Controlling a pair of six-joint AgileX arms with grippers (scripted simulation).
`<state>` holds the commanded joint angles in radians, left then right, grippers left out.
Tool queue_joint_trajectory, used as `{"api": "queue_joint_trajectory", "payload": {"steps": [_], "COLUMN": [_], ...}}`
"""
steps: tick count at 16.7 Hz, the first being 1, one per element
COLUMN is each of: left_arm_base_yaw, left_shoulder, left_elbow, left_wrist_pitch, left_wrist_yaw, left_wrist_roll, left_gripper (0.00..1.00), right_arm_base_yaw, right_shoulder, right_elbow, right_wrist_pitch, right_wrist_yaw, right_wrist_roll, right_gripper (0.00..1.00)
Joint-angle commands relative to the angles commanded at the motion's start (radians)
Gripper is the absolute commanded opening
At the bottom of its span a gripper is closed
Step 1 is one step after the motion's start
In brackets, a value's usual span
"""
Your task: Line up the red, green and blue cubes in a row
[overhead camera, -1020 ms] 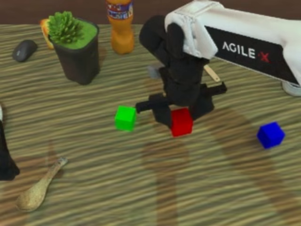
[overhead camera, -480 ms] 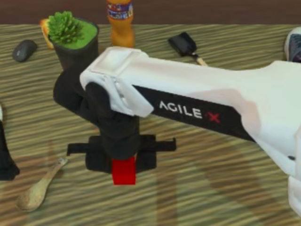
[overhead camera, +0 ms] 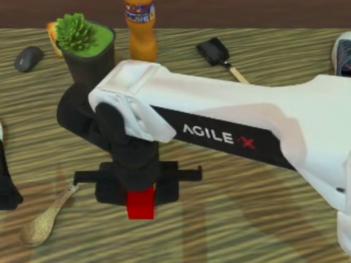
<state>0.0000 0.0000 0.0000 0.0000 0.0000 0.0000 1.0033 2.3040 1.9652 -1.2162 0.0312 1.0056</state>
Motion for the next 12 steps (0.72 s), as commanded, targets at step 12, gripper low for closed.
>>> {"api": "queue_joint_trajectory", "payload": {"steps": [12], "left_arm_base_yaw": [0.000], "left_shoulder": [0.000], "left_elbow": [0.000], "left_wrist_pitch": [0.000], "left_wrist_yaw": [0.000], "left_wrist_roll": [0.000], "left_gripper": [1.00], "right_arm_base_yaw": [0.006], "right_shoulder": [0.054], "right_elbow": [-0.160], "right_wrist_pitch": [0.219], "right_wrist_yaw": [0.002], "right_wrist_roll": [0.005], "right_gripper": [0.08]}}
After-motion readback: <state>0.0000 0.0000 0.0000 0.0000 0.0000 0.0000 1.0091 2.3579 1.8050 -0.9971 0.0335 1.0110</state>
